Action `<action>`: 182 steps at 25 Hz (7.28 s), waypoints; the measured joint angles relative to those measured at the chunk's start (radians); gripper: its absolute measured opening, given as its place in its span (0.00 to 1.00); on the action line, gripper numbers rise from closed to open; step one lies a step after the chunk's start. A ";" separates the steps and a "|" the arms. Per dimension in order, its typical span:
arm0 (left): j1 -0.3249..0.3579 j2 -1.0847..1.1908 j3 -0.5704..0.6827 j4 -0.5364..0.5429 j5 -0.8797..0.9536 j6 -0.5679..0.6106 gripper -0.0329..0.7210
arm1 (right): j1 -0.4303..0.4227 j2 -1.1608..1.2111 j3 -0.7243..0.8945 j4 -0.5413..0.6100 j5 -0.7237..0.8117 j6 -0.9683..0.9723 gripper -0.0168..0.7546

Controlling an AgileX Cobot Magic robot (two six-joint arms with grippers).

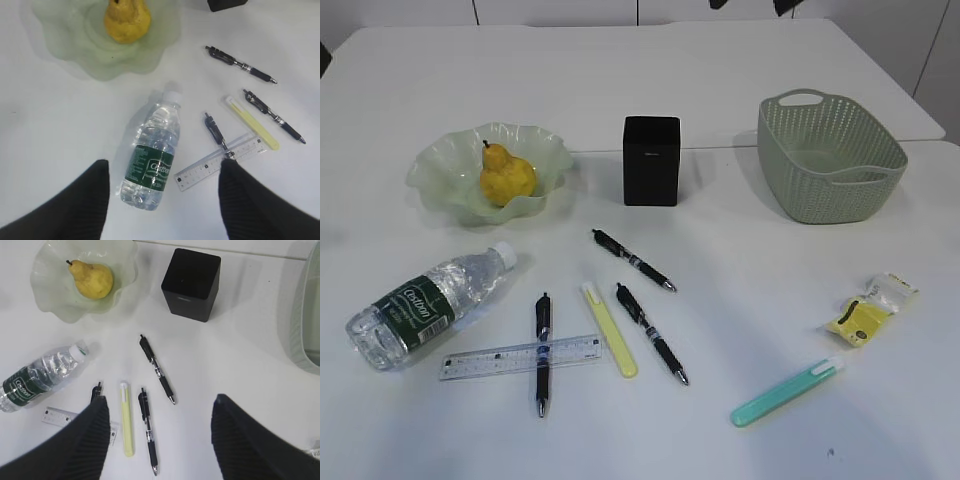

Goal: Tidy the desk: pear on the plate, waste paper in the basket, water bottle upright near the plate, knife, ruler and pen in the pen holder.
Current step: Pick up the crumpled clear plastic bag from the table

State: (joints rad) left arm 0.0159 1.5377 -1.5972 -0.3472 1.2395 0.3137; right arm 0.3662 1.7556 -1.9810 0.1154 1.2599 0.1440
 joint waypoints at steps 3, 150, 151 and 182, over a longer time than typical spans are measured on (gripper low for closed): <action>0.000 -0.032 0.017 0.004 0.002 -0.024 0.66 | 0.000 -0.052 0.057 0.002 0.000 -0.003 0.67; 0.000 -0.513 0.927 0.195 -0.760 -0.127 0.65 | -0.244 0.248 0.715 -0.298 -0.374 -0.549 0.67; 0.000 -0.513 0.927 0.195 -0.760 -0.127 0.65 | -0.244 0.250 0.715 -0.299 -0.377 -0.549 0.67; 0.000 -0.513 0.927 0.195 -0.760 -0.127 0.65 | -0.244 0.280 0.713 -0.263 -0.404 -0.543 0.67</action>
State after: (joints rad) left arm 0.0159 1.0249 -0.6701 -0.1518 0.4798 0.1869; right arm 0.1217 2.0357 -1.2680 -0.1474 0.8564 -0.3991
